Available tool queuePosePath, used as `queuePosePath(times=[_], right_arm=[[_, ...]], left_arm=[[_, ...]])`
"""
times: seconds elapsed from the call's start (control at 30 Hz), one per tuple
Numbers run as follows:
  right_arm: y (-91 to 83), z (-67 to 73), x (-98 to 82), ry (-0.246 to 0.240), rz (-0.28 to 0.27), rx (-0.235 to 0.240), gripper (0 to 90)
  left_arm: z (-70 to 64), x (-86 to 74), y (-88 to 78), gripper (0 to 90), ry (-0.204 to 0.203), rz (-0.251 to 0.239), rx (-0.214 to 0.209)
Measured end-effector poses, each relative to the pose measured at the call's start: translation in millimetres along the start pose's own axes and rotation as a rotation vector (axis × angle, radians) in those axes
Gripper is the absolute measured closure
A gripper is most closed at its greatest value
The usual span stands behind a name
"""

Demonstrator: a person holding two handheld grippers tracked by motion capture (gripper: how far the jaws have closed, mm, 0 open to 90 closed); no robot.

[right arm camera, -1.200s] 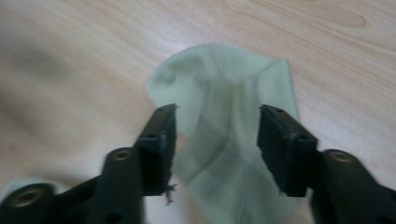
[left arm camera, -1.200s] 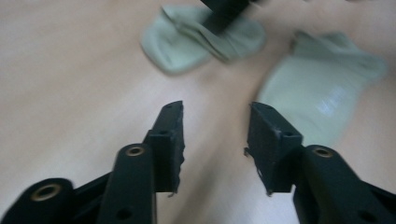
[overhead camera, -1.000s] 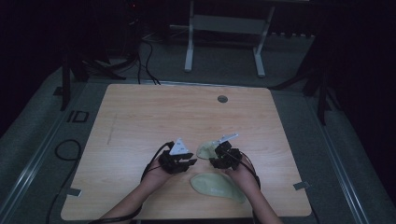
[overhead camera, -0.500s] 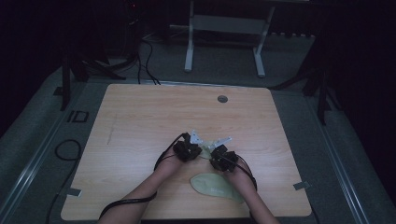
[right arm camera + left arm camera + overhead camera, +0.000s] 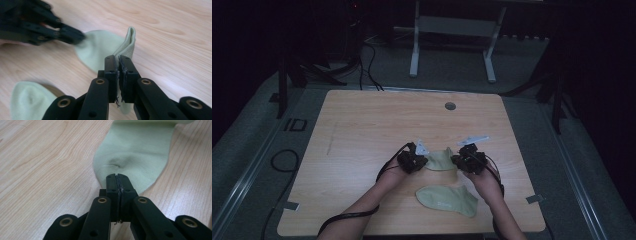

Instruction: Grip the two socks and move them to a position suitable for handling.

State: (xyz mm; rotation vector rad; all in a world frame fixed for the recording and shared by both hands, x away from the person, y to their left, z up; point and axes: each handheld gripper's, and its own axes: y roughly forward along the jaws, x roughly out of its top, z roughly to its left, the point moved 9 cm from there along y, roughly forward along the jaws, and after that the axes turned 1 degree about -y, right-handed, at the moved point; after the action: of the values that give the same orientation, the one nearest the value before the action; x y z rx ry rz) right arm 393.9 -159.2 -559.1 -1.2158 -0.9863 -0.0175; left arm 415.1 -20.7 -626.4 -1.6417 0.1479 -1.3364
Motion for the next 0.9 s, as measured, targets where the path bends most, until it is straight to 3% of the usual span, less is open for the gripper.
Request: queuePosePath(times=[0.07,0.1,0.17,0.23,0.3,0.5,0.6,0.63,0.73,0.8,0.83,0.87,0.9], right_arm=[[-2.6,-5.3,-1.1,0.010,-0.002,-0.007,85.1],[-7.5,-18.8,-7.1,0.041,-0.002,-0.015,85.1],[-9.4,-28.8,-13.4,0.064,0.001,-0.027,85.1],[-9.6,-32.3,-15.9,0.070,0.002,-0.029,85.1],[-7.3,-48.0,-28.3,0.106,0.020,-0.051,84.3],[1.8,-71.2,-47.9,0.160,0.057,-0.091,84.8],[2.7,-74.4,-50.1,0.167,0.065,-0.101,84.2],[4.4,-78.3,-51.3,0.168,0.075,-0.113,75.1],[2.1,-77.5,-50.4,0.171,0.066,-0.107,71.4],[1.3,-75.7,-49.7,0.161,0.061,-0.105,69.0],[0.7,-72.8,-49.8,0.153,0.065,-0.099,69.0],[-0.7,-67.2,-49.0,0.137,0.061,-0.090,65.1],[-1.7,-63.5,-48.4,0.139,0.054,-0.073,63.9]], left_arm=[[1.5,-0.3,-0.3,88.0,0.003,0.003,0.005],[3.1,-1.0,-0.7,88.0,0.006,0.005,0.007],[4.4,-1.2,-0.8,88.0,0.003,0.005,0.008],[4.4,-1.2,-0.8,88.0,0.003,0.005,0.008],[5.2,-0.6,-0.2,88.0,0.008,0.007,0.015],[5.7,-0.2,0.2,88.0,0.010,0.007,0.016],[5.5,-0.4,0.3,87.8,0.004,0.004,0.017],[5.5,-0.4,0.1,87.8,-0.005,0.006,0.017],[4.7,-0.7,-0.4,84.0,-0.013,-0.006,0.005],[4.4,-0.8,-0.9,75.6,-0.024,-0.008,-0.007],[4.4,-0.8,-0.9,75.6,-0.024,-0.008,-0.007],[2.8,-0.5,-4.6,66.8,-0.065,-0.007,-0.047],[2.5,0.6,-8.1,60.7,-0.081,-0.022,-0.047]])
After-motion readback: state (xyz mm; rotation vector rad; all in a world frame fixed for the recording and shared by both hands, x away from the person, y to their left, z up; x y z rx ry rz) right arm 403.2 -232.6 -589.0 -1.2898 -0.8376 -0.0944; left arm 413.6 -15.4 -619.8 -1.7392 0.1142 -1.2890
